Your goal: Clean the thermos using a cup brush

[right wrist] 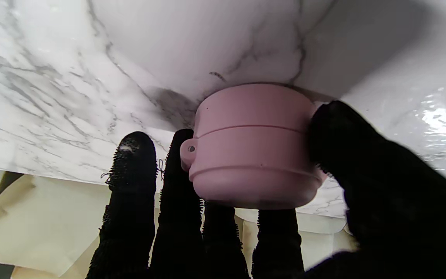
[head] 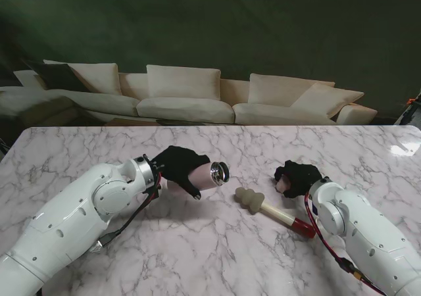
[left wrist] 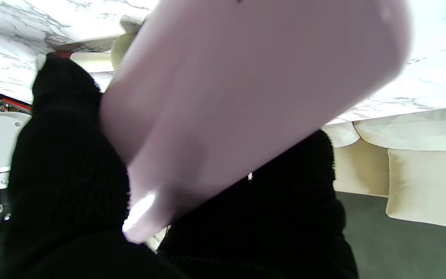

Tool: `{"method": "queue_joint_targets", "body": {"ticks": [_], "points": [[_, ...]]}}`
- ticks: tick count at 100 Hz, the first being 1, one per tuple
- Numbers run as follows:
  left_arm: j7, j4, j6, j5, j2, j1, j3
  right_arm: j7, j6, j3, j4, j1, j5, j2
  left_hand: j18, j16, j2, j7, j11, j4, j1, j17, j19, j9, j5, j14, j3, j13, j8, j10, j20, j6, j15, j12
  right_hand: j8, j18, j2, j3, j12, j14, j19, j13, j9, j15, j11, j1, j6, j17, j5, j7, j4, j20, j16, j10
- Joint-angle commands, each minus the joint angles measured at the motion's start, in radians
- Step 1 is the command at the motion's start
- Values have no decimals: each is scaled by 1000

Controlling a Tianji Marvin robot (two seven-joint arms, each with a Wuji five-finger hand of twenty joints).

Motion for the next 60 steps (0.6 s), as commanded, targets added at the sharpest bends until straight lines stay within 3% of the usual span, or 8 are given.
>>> {"method": "queue_joint_targets", "body": {"ticks": [1, 12, 18, 23, 39, 60], "points": [[-15, -7, 2, 1, 1, -3, -2, -3, 10, -6, 10, -2, 4, -9, -93, 49, 369, 159, 43, 47, 386, 11, 58, 15, 99, -85, 363, 96, 58, -43, 22, -222, 202, 18, 34, -27, -17, 98, 30, -48, 36, 67, 30, 75, 50, 72, -52, 48, 53, 49, -9, -11, 30, -15], [-16, -7, 0, 2, 1, -4, -2, -16, 23, -5, 14, -7, 22, -14, -92, 48, 370, 159, 43, 47, 387, 10, 58, 14, 99, -84, 364, 95, 58, -42, 22, -221, 202, 18, 76, -53, -33, 143, 82, -71, 78, 128, 94, 155, 91, 99, -82, 131, 112, 106, -8, -2, 69, -33], [-14, -5, 0, 1, 0, -5, -1, -32, 37, -5, 17, -11, 31, -18, -93, 48, 371, 159, 43, 47, 387, 10, 58, 14, 100, -83, 364, 95, 58, -42, 22, -221, 202, 18, 29, -66, -34, 124, 111, -74, 93, 161, 127, 171, 91, 155, -100, 167, 139, 179, -92, -1, 78, -36], [-12, -3, -1, 1, 0, -6, 1, -44, 49, -3, 16, -15, 32, -20, -93, 49, 371, 159, 44, 47, 387, 11, 59, 15, 100, -84, 364, 96, 59, -42, 22, -223, 203, 19, 16, -77, -35, 117, 115, -64, 105, 191, 151, 171, 91, 194, -111, 202, 156, 235, -115, -1, 73, -35], [-4, 2, -3, -2, -2, -9, 5, -58, 62, 14, 6, -29, 46, -26, -96, 48, 370, 160, 44, 46, 386, 13, 60, 15, 100, -86, 364, 97, 59, -43, 22, -222, 203, 20, 32, -91, -3, 122, 106, -50, 131, 246, 210, 199, 96, 289, -146, 253, 209, 309, -116, 7, 83, -38], [-3, 4, -4, -3, -2, -8, 4, -95, 61, 46, -14, -53, 48, -33, -96, 48, 369, 161, 46, 46, 386, 13, 60, 15, 99, -87, 364, 96, 59, -42, 21, -222, 203, 20, 64, -109, -14, 128, 127, -69, 176, 304, 290, 272, 109, 333, -166, 308, 281, 342, -120, 34, 118, -56]]}}
